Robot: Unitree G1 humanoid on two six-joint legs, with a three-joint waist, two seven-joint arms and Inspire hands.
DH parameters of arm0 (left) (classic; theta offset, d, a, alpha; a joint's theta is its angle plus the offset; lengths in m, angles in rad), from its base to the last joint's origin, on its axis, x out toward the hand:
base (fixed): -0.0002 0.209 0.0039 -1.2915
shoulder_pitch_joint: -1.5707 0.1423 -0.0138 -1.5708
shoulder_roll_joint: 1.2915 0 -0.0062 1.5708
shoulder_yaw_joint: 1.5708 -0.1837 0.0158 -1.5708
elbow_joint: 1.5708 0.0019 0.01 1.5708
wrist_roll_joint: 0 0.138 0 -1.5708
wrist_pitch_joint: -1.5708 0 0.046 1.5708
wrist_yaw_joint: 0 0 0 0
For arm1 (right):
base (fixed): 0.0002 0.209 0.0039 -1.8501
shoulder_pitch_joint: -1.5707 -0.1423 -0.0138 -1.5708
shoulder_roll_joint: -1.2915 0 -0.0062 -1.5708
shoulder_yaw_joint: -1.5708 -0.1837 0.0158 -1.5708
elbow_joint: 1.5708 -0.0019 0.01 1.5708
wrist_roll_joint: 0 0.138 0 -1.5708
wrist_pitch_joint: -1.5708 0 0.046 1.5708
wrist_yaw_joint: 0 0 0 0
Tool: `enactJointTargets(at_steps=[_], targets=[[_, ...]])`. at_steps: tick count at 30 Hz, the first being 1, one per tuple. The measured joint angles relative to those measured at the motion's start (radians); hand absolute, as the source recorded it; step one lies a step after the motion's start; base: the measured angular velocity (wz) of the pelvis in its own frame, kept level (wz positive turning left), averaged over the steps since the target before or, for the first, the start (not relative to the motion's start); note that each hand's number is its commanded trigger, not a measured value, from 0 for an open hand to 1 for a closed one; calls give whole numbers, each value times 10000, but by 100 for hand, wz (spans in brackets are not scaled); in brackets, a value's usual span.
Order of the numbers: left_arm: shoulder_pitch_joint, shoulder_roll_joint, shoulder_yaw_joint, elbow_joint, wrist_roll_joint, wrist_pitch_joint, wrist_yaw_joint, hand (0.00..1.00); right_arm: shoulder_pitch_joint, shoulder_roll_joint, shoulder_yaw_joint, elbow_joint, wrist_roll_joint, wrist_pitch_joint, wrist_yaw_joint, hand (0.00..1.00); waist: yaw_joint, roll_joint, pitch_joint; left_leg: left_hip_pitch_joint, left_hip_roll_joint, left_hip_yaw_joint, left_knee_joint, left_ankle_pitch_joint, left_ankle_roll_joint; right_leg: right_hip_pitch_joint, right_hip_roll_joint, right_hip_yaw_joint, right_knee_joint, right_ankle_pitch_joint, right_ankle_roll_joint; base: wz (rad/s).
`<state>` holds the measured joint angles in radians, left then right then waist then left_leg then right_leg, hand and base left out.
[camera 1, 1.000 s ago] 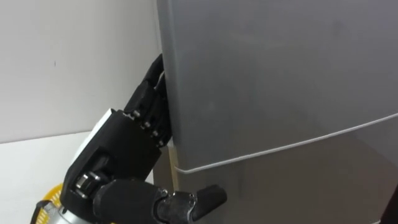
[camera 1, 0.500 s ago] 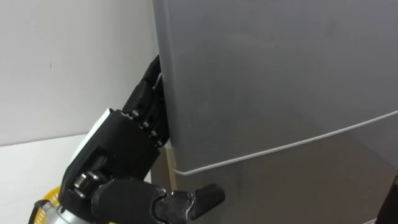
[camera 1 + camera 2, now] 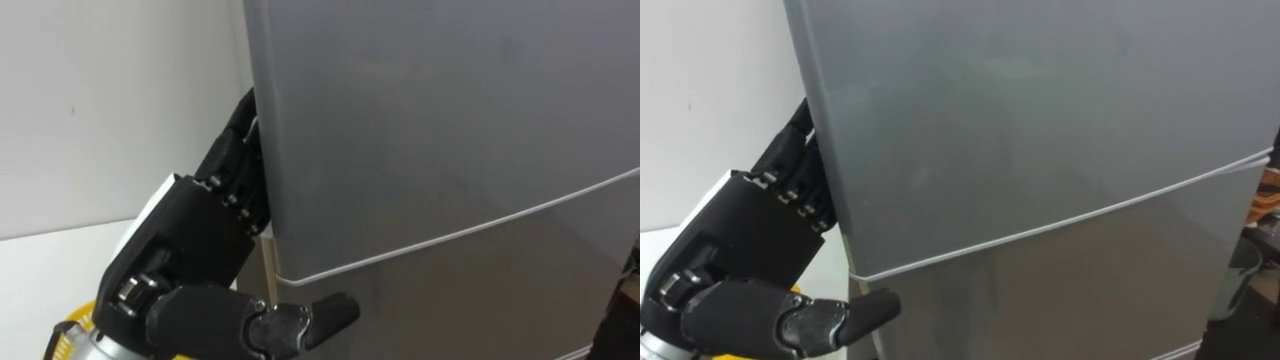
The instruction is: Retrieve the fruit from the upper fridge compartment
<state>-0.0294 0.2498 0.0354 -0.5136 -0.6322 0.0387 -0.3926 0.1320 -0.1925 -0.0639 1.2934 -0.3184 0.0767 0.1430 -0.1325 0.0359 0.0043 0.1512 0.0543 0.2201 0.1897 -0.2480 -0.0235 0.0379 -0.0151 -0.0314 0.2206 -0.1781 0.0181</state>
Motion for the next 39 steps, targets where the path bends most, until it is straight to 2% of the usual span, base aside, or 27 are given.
enactJointTargets(at_steps=[12,16,23,25,29,32,36,39], targets=[[0,-19,-48,-3,-353,-81,390,0,38,-9,6,-6,4,120,135,0,-207,-8,11,-63,-10,6,-9,-46,80,-27,-4,16,-18,34,36,0],[0,-60,-84,-4,-360,-232,392,0,44,-9,24,-23,1,122,135,0,-233,-21,10,-118,-9,10,-5,-54,92,-66,-4,7,-28,34,37,0],[-16,-159,-410,-8,-620,-752,387,0,47,-10,26,-49,-8,115,141,0,-277,-39,-5,-220,-6,142,-2,-55,93,-199,-7,36,-23,46,42,-3],[-16,-158,-652,-18,-1070,-891,370,0,49,-10,23,-69,-8,106,142,0,-282,-57,-6,-206,-6,245,-4,-55,93,-209,-8,88,-33,51,51,-7],[-27,-157,-1101,-47,-1241,-1138,313,0,76,-9,26,-71,4,79,227,0,-354,-113,-15,-186,-9,314,-2,-55,93,-209,-6,152,-43,61,67,-6],[-301,-127,-1563,-56,-1463,-1245,245,0,64,-12,25,-106,35,79,226,0,-415,-170,-21,-179,-3,446,0,-55,93,-253,6,250,-30,78,76,-9],[-726,30,-2463,-87,-1699,-1207,-349,0,42,-14,35,-269,35,8,219,0,-757,-150,-38,-186,13,723,-2,-57,94,-374,50,466,-46,117,75,-19],[-1184,144,-3249,-123,-2026,-1102,-937,0,54,-67,117,-265,159,1,204,0,-861,-63,-88,-176,21,843,1,-58,93,-412,69,583,-9,151,72,-16]])
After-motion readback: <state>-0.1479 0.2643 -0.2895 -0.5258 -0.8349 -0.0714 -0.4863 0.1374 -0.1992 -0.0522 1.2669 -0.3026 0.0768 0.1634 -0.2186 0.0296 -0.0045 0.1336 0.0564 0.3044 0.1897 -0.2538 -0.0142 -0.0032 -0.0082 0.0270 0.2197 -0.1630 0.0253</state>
